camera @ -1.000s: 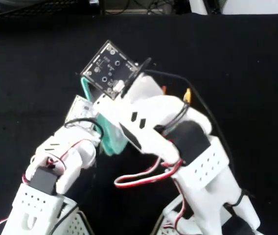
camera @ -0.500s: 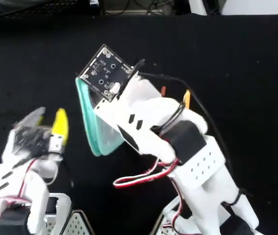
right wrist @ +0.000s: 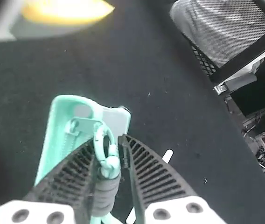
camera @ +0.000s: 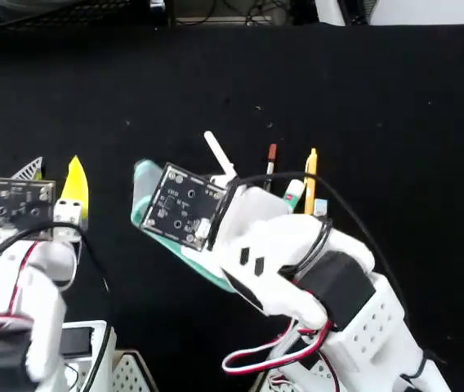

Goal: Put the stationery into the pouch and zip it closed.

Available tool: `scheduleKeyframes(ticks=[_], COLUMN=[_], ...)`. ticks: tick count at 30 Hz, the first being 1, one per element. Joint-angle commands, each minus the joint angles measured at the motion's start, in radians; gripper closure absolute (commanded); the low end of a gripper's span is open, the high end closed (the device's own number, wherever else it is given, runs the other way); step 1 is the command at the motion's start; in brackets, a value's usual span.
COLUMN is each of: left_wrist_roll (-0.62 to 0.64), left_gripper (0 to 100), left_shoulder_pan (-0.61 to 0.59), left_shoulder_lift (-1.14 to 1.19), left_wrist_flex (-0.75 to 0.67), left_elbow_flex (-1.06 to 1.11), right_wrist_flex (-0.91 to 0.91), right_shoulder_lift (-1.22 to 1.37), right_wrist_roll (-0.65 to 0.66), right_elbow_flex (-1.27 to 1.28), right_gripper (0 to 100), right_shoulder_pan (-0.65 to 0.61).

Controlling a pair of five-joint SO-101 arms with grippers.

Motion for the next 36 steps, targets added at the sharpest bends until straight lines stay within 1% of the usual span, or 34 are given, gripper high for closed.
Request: scheduleKeyframes(ticks=[1, 5, 8, 9, 13, 19, 23, 28, 33, 36], left_wrist_roll=[0.0, -0.014, -0.015, -0.015, -0.012, -0.012, -0.011, -0.009, -0.008, 0.011], left_gripper=[84, 84, 84, 84, 84, 84, 84, 84, 84, 84], left_shoulder_pan=[0.137, 0.249, 0.28, 0.283, 0.248, 0.255, 0.255, 0.257, 0.257, 0.257], left_shoulder_lift=[0.103, 0.256, 0.376, 0.405, 0.483, 0.548, 0.549, 0.548, 0.548, 0.548], left_wrist_flex=[0.193, 0.419, 0.56, 0.574, 0.571, 0.569, 0.569, 0.569, 0.569, 0.566], left_elbow_flex=[-0.274, -0.498, -0.654, -0.687, -0.722, -0.67, -0.641, -0.677, -0.682, -0.728], right_wrist_flex=[-0.02, -0.068, -0.086, -0.086, -0.08, -0.077, -0.084, -0.137, -0.195, -0.201], right_shoulder_lift=[-0.019, -0.019, -0.018, -0.018, -0.024, -0.024, -0.024, -0.024, -0.025, -0.025], right_wrist_roll=[0.009, 0.008, 0.005, 0.006, 0.008, 0.008, 0.008, 0.009, 0.009, 0.009], right_elbow_flex=[0.007, 0.012, 0.012, 0.012, 0.012, 0.013, 0.024, 0.116, 0.162, 0.159], right_gripper=[98.6, 98.6, 98.6, 98.6, 98.6, 98.6, 98.6, 98.6, 98.6, 98.6], right_shoulder_pan=[-0.011, -0.008, -0.006, -0.006, -0.006, -0.006, 0.032, 0.084, 0.086, 0.084])
